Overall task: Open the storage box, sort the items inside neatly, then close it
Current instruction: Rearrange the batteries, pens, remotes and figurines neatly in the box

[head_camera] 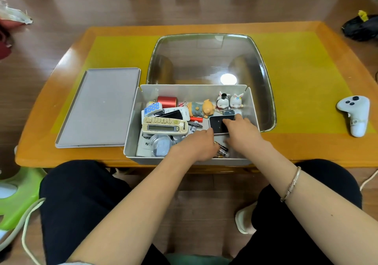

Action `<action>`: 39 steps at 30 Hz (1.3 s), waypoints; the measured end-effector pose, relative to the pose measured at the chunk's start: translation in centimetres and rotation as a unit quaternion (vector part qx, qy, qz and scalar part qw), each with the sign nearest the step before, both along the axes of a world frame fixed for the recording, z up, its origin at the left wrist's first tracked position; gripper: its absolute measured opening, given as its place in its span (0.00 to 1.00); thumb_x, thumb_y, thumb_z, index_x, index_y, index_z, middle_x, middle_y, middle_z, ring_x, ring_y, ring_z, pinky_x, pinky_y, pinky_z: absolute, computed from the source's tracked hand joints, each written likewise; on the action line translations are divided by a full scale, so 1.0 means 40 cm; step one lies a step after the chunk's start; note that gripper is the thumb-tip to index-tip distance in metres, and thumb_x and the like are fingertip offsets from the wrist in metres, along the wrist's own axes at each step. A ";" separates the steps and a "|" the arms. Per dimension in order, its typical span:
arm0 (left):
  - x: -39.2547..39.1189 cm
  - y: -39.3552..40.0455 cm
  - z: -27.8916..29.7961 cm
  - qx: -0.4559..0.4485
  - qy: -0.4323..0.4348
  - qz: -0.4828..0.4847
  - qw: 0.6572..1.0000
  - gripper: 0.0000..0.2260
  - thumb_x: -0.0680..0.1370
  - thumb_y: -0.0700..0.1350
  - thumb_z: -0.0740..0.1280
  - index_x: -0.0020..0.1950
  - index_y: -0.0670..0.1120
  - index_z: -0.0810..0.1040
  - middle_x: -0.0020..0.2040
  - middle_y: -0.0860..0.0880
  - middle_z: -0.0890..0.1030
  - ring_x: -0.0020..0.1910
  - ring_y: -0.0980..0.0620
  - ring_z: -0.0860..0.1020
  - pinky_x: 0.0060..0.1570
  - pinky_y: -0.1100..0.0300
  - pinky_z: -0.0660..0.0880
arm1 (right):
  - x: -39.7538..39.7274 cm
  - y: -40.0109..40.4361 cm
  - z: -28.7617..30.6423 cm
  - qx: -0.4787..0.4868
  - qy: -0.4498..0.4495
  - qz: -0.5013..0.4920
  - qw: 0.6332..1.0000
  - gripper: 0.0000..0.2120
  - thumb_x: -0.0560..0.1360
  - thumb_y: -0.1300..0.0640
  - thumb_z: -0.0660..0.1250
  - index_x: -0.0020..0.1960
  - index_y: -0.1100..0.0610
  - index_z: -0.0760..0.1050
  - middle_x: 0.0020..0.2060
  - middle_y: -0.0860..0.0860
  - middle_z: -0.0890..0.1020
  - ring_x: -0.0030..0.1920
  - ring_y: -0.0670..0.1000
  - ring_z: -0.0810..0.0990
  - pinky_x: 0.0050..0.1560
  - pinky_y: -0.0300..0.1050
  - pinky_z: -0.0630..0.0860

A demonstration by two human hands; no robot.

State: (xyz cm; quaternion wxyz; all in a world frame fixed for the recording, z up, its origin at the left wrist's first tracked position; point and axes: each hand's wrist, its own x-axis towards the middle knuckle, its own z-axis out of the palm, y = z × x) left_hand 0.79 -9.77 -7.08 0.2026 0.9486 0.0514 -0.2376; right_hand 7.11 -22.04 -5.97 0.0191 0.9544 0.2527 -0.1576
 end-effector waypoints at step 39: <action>-0.144 0.211 0.016 0.132 -0.214 0.358 0.899 0.29 0.80 0.58 0.55 0.77 0.46 0.51 0.78 0.41 0.52 0.74 0.38 0.56 0.67 0.38 0.59 | 0.020 -0.062 0.002 0.192 -0.114 -0.113 0.968 0.32 0.74 0.70 0.61 0.75 0.57 0.57 0.55 0.62 0.77 0.51 0.66 0.77 0.47 0.56 0.73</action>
